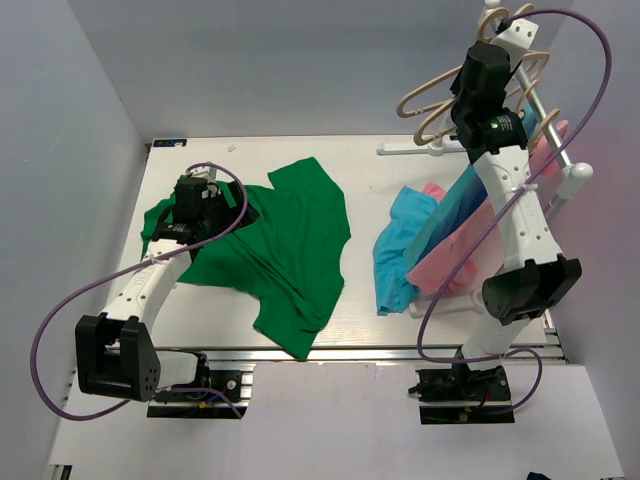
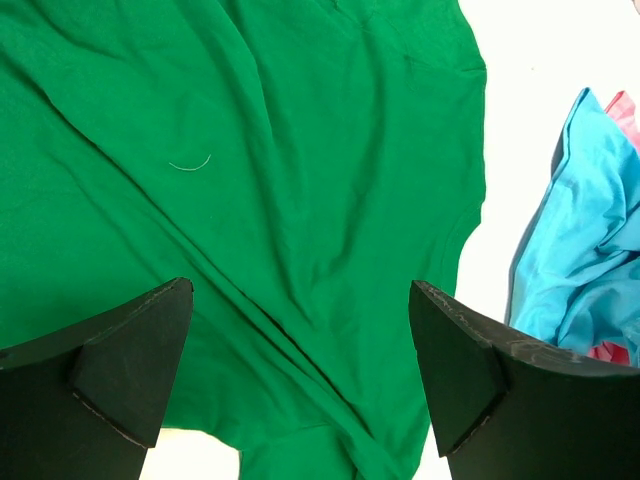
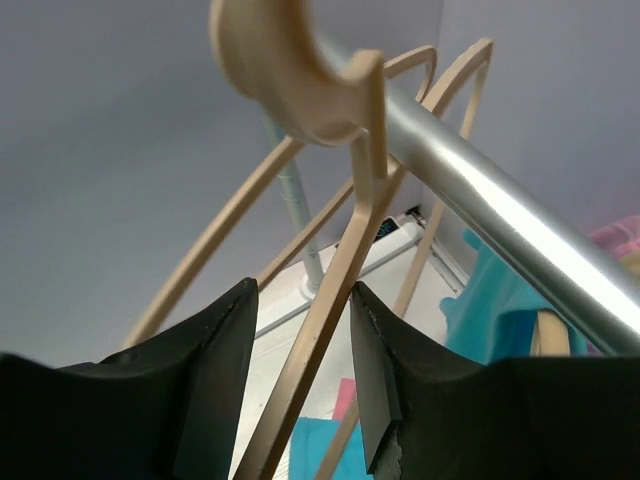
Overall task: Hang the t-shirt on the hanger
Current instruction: Pick up the hanger from the clothesline.
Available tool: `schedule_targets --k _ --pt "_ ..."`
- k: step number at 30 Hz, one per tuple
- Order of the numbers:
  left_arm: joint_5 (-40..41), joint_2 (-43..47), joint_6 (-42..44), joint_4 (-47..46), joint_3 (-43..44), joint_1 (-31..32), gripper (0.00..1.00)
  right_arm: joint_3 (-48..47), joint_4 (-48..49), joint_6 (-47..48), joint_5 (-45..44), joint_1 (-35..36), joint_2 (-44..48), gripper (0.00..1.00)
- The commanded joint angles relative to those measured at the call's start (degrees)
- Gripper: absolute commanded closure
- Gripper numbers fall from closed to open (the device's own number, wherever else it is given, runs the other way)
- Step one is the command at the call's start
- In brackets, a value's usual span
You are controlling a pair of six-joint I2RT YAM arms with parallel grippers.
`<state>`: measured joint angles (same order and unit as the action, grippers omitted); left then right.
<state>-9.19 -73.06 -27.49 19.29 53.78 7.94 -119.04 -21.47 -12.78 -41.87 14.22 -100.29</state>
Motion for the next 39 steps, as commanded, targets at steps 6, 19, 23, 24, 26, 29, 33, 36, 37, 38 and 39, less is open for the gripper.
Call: schedule_targets --k 6,19,23,24,26,29,33,36,37,38,39 --pt "0.49 3.89 -0.20 1.19 0.45 -0.21 0.02 10.57 3.19 -2.42 14.87 1.16 10.72 1.00" --pt "-2.15 6.61 -0.73 1.89 -1.13 -0.21 0.02 37.21 6.88 -4.89 42.47 1.25 33.57 1.00" --pt "-4.07 6.70 -0.64 1.72 -1.57 -0.30 0.02 42.57 9.25 -4.98 51.16 1.25 38.58 1.00" --pt "-4.34 6.96 -0.64 1.37 -1.57 -0.30 0.02 43.10 9.52 -4.98 53.79 1.25 39.11 1.00" --pt "-5.48 7.22 -0.55 0.84 -1.40 -0.30 0.02 44.50 9.87 -5.15 62.67 1.25 40.08 1.00" --pt "-10.83 8.10 0.59 -1.61 -0.69 -0.30 0.02 49.41 14.50 -8.13 73.40 1.51 41.31 1.00" --pt "-22.34 10.74 2.96 -9.50 0.01 1.28 0.02 54.52 18.30 -11.48 76.85 5.36 40.97 1.00" --pt "-23.15 12.76 4.62 -13.12 2.11 6.19 0.02 55.93 18.84 -11.22 70.29 11.85 39.21 1.00" --pt "-24.37 13.29 5.33 -13.92 2.64 7.51 0.02 55.94 18.84 -11.22 68.43 13.45 37.81 1.00" --pt "-24.73 13.55 5.86 -15.32 3.17 9.96 0.02 56.03 19.10 -11.57 67.02 15.64 37.19 1.00" --pt "-24.82 13.82 6.04 -15.94 3.44 10.94 0.02 56.29 19.88 -12.01 65.70 16.36 36.49 1.00"
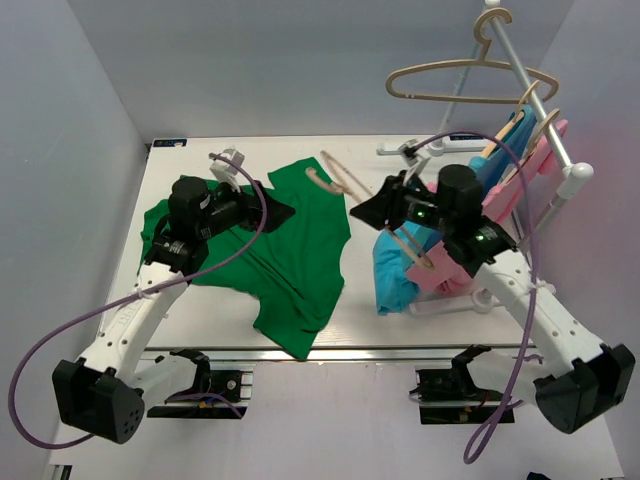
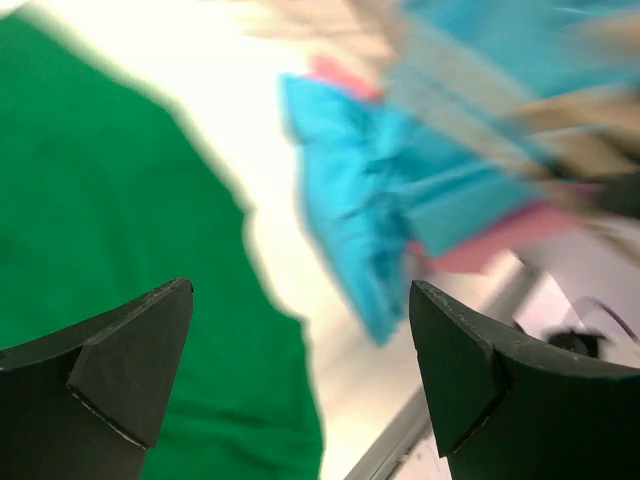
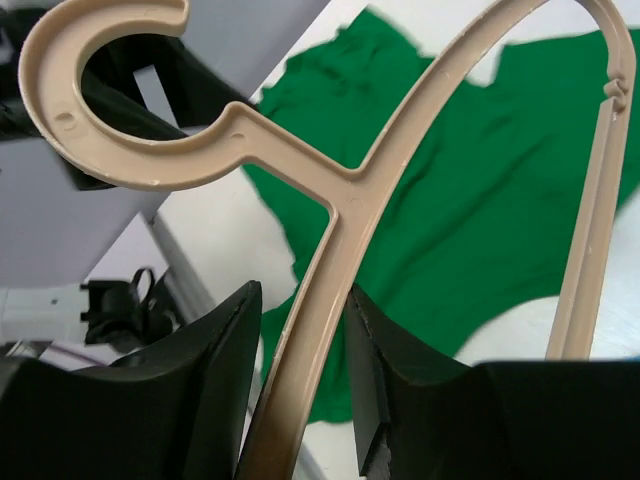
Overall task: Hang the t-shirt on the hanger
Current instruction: Pick up the hanger from the clothesline.
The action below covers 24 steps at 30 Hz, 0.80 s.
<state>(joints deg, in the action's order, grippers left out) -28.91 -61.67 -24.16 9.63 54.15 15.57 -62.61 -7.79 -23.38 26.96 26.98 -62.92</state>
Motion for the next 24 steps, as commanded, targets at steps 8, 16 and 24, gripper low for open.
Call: schedule_targets --k 8,16,24 --pt "-3.88 2.78 -1.40 -14.27 2.19 8.16 0.02 2.31 12.71 -7.47 -9.02 6.94 -5.72 1.00" --pt "3.76 -0.11 -4.58 -18.94 2.97 10.44 0.02 2.76 15.17 -8.70 -8.50 8.43 -7.92 1.00" --pt "12.36 -6.00 -6.42 -20.00 6.49 13.78 0.02 3.11 15.26 -7.83 -7.98 10.11 -9.59 1.00"
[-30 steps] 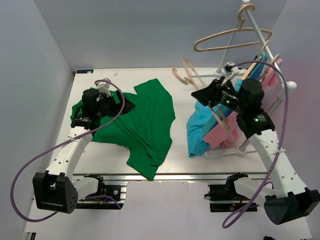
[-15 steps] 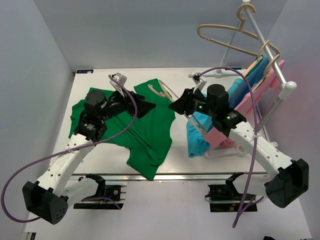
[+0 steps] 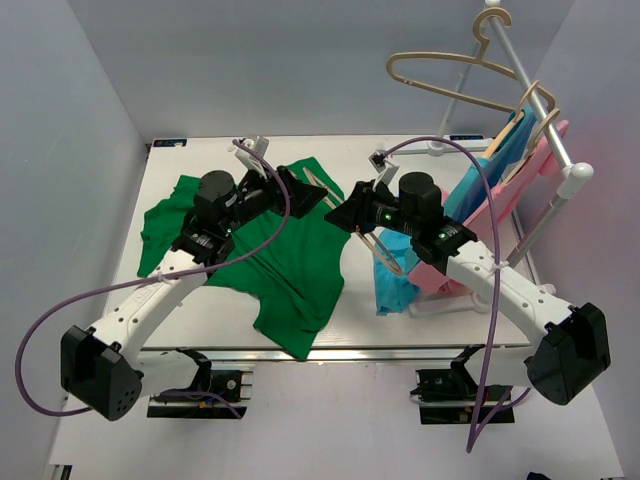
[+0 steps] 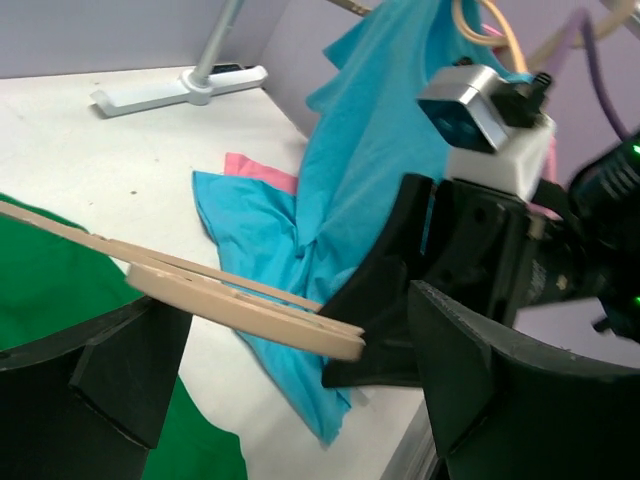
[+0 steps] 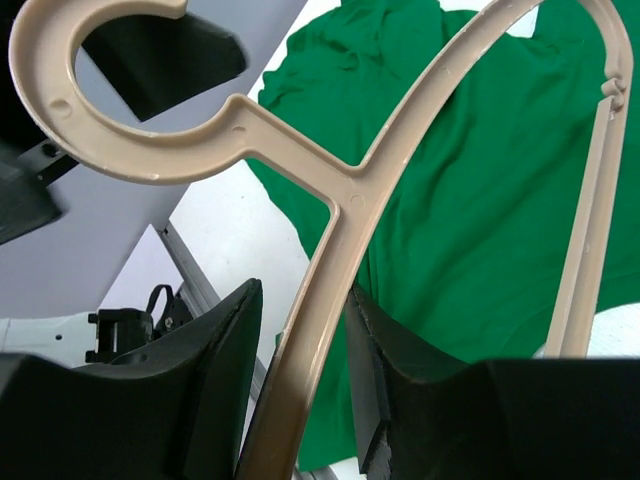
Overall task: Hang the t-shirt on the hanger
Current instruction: Pick up the hanger from the clothesline.
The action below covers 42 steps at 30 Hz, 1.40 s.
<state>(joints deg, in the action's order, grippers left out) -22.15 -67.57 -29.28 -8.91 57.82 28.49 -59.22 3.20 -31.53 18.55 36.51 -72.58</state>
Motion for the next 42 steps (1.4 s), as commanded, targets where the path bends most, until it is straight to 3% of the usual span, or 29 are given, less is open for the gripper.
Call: schedule_targets --k 1,2,6,9,15,17,19,24,28,30,33,39,42 --pt "6.85 -0.45 -1.40 -1.46 2.91 1.39 0.04 -0.11 4.18 0.94 0.70 0.75 0.07 1.00" --pt "7.82 -0.46 -1.48 -1.55 2.82 1.57 0.06 -0.10 4.09 1.46 0.96 0.93 0.07 1.00" --pt "10.28 -0.37 -1.84 -2.78 2.12 2.18 0.34 0.24 2.60 2.79 0.35 1.54 -0.29 1.00" --pt "10.99 -0.54 -1.57 -2.35 2.47 2.53 0.49 0.16 1.63 4.02 -0.53 1.98 -0.98 1.00" --pt "12.40 -0.54 -1.04 -1.99 2.38 2.97 0.71 -0.19 -0.04 5.77 -0.44 3.12 -3.01 1.00" --pt "12.83 -0.54 -0.96 -2.17 2.29 3.06 0.86 -0.89 -0.30 6.65 -0.18 3.83 -3.88 1.00" --pt "13.27 -0.54 -0.69 -1.73 2.47 3.15 0.99 -2.47 -2.31 9.81 -0.35 4.88 -4.68 0.92" --pt "15.38 -0.81 0.62 -0.06 2.91 3.59 1.00 -8.18 -9.42 17.28 -4.21 7.95 -5.65 0.67" --pt "16.70 -1.77 2.03 2.57 3.96 4.12 1.00 -11.53 -12.69 24.48 -11.49 11.47 -5.82 0.39" --pt "17.23 -1.95 2.29 3.71 4.40 4.29 1.00 -11.71 -12.08 25.20 -13.27 11.91 -5.47 0.29" --pt "17.58 -2.39 2.30 5.03 5.19 4.47 1.00 -12.49 -12.60 25.82 -16.69 12.44 -5.82 0.28" --pt "21.18 -2.30 -0.68 6.09 5.11 5.34 1.00 -11.10 -10.59 18.19 -34.34 16.04 -7.14 0.28" --pt "27.15 -2.39 -3.49 8.45 5.72 6.31 1.00 -8.99 -6.73 13.97 -43.48 19.28 -7.05 0.28"
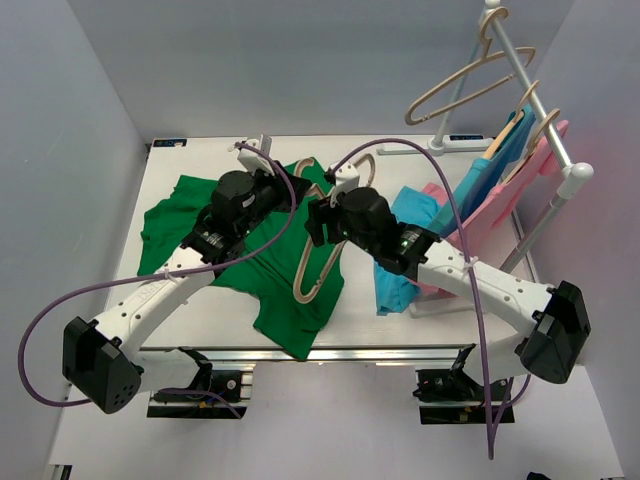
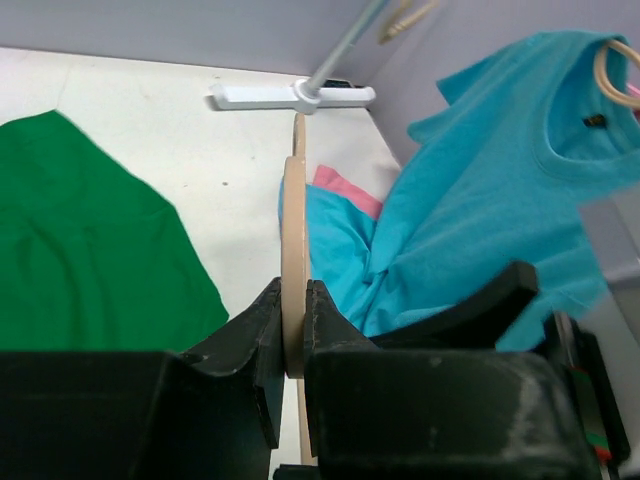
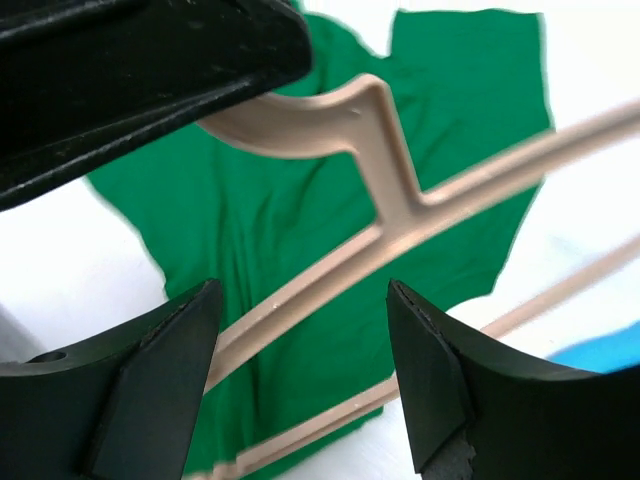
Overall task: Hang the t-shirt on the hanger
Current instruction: Pick up the hanger from the clothesline.
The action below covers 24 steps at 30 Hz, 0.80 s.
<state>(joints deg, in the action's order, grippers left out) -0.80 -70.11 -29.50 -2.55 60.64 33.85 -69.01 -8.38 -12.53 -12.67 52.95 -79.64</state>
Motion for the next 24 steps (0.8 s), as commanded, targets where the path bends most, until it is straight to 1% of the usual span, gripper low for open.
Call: schedule_targets --k 1,4,5,7,9,12,14,15,17,18,19,21,24 --pt "7.37 0.06 -3.90 2.28 3.08 1.22 1.00 1.42 5.91 -5.57 -16.12 3.73 -0.34 0.28" --pt "14.14 0.06 -6.80 5.53 3.26 2.89 1.00 -0.41 6.63 -9.52 -22.81 6.81 -2.27 0.28" --pt "17.55 0.06 -7.50 5.97 3.34 3.33 1.00 -1.03 6.19 -10.31 -24.41 7.51 -2.89 0.28" --pt "20.65 0.06 -9.17 7.81 3.78 4.91 1.00 -2.08 5.75 -12.51 -28.97 9.36 -4.64 0.28" --pt "24.77 -0.03 -11.10 9.92 4.31 6.14 1.00 -3.32 5.40 -13.39 -30.74 10.59 -5.70 0.27" --pt "27.94 -0.64 -12.86 12.29 5.45 7.11 1.00 -4.37 5.75 -15.06 -31.71 11.65 -7.55 0.28" --pt "28.48 -1.08 -13.31 13.09 6.06 7.37 1.00 -5.34 5.05 -15.41 -36.18 12.26 -9.65 0.29" --pt "28.40 -1.09 -13.39 13.35 6.15 7.55 1.00 -7.17 3.65 -15.41 -37.94 12.88 -10.53 0.32" --pt "28.92 -1.17 -13.75 14.06 6.42 7.81 1.00 -9.11 1.63 -15.15 -42.34 13.23 -13.17 0.36" --pt "29.36 -1.17 -14.62 15.37 6.68 7.81 1.00 -11.30 0.22 -15.50 -43.48 13.32 -13.96 0.42" --pt "30.32 -1.17 -14.89 16.07 6.94 7.90 1.00 -12.19 -2.66 -15.85 -45.50 13.32 -15.53 0.46" --pt "31.12 -0.82 -15.59 17.30 7.21 7.90 1.00 -13.07 -4.18 -16.29 -47.09 13.32 -16.95 0.50" --pt "31.91 0.05 -15.50 17.58 7.12 7.90 1.00 -12.55 -4.98 -16.56 -46.92 13.32 -17.04 0.53"
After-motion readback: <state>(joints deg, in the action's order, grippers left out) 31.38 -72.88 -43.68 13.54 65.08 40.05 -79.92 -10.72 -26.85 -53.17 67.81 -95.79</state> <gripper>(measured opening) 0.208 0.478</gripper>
